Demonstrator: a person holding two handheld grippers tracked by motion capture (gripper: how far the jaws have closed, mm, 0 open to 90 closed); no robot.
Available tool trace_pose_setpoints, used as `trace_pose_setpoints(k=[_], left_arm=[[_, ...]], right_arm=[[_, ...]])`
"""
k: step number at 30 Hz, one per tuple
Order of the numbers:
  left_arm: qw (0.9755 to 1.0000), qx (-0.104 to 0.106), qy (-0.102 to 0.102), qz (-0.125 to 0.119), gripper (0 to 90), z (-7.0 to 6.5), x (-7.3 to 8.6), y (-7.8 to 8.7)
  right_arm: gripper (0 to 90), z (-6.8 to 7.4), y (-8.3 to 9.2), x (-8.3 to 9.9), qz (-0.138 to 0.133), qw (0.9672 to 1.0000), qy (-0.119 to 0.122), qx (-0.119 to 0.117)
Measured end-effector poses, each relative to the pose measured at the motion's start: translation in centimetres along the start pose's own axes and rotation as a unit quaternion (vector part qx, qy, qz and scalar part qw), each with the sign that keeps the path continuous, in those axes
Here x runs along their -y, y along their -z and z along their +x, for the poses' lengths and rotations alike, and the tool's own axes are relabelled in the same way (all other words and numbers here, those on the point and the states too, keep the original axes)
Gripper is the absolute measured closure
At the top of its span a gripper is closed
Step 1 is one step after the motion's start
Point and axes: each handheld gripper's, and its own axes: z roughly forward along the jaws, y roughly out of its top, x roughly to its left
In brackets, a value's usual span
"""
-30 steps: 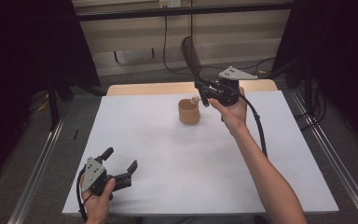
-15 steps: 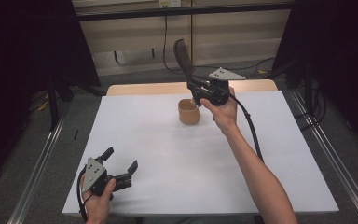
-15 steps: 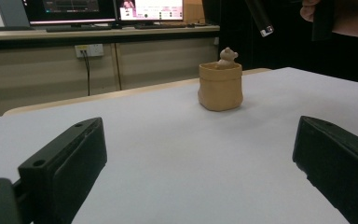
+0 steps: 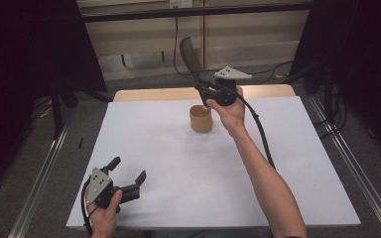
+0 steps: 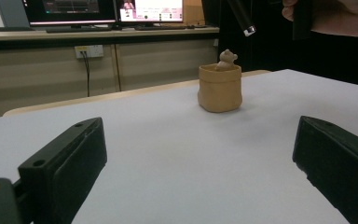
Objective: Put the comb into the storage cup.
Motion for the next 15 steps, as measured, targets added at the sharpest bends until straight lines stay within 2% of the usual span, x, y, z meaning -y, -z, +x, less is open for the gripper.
trace_pose_setpoints(k=[8, 15], left_arm=[[1.0, 0.003, 0.005, -0.001, 3.0, 0.0, 0.0, 0.0], [1.0, 0.005, 0.001, 0.0, 3.0, 0.1, 0.0, 0.0]], right_arm=[[72.8, -0.6, -1.3, 0.8, 0.008, 1.0, 0.0, 0.004], [72.8, 0.0, -2.3, 1.8, 0.016, 0.9999, -0.002, -0.003]])
